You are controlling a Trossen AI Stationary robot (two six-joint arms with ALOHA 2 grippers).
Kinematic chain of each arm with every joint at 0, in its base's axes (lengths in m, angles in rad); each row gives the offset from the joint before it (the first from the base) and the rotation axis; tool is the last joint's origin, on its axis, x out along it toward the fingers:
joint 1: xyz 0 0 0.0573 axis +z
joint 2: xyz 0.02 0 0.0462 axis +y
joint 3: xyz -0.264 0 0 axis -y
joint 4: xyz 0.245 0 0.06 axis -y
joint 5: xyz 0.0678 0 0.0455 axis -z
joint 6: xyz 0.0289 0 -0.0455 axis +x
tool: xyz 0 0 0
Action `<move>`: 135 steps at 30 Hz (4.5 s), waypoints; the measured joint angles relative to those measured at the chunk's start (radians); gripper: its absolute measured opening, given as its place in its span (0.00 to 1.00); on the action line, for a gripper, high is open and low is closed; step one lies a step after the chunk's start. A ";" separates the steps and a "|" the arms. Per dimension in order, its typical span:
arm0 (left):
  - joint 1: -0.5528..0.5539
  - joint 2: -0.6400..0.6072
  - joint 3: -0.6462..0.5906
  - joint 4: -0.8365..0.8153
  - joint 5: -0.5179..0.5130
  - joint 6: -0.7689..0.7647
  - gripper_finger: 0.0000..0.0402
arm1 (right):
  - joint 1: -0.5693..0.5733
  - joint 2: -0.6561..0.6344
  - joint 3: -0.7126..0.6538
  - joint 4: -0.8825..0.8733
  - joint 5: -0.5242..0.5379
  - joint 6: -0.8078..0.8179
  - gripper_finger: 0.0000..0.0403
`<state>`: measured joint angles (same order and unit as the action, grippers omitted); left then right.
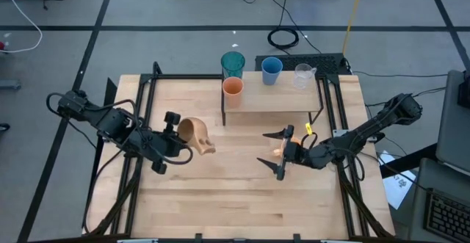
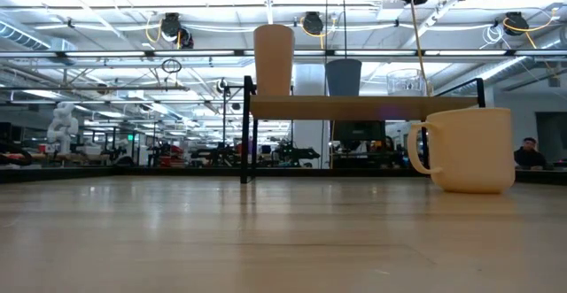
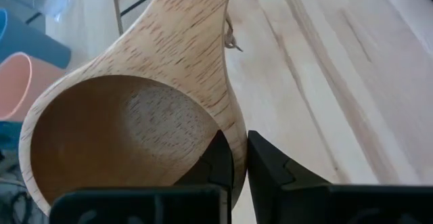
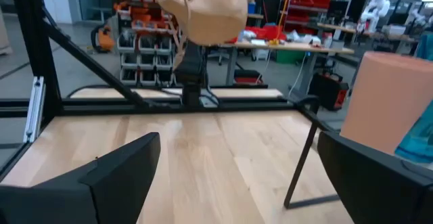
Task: Stack small to large cups/mugs on shelf
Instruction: Put the wooden mug on the shelf
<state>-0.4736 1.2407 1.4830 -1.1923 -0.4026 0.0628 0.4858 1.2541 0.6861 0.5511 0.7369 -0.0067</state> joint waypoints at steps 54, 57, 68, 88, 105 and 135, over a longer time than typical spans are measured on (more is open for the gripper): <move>0.159 0.128 0.000 0.018 0.304 -0.437 0.05 | -0.164 0.480 0.597 -0.021 -0.200 -0.095 0.65; 0.159 0.128 0.000 0.019 0.301 -0.408 0.05 | -0.178 0.480 0.598 -0.047 -0.207 -0.079 0.62; 0.159 0.128 0.000 0.037 0.299 -0.397 0.05 | -0.211 0.480 0.598 -0.092 -0.260 -0.031 0.41; 0.159 0.128 0.000 0.044 0.297 -0.382 0.14 | -0.216 0.480 0.598 -0.107 -0.292 -0.028 0.21; 0.148 0.117 0.000 0.110 0.210 -0.329 0.48 | -0.216 0.469 0.596 -0.187 -0.288 -0.025 0.21; 0.059 -0.021 -0.129 0.156 -0.105 -0.370 0.50 | 0.045 -0.025 0.343 -0.613 0.151 0.207 0.21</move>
<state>-0.4149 1.2201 1.3542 -1.0367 -0.5077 -0.3074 0.5304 1.2292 1.0288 -0.0618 0.8875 0.2007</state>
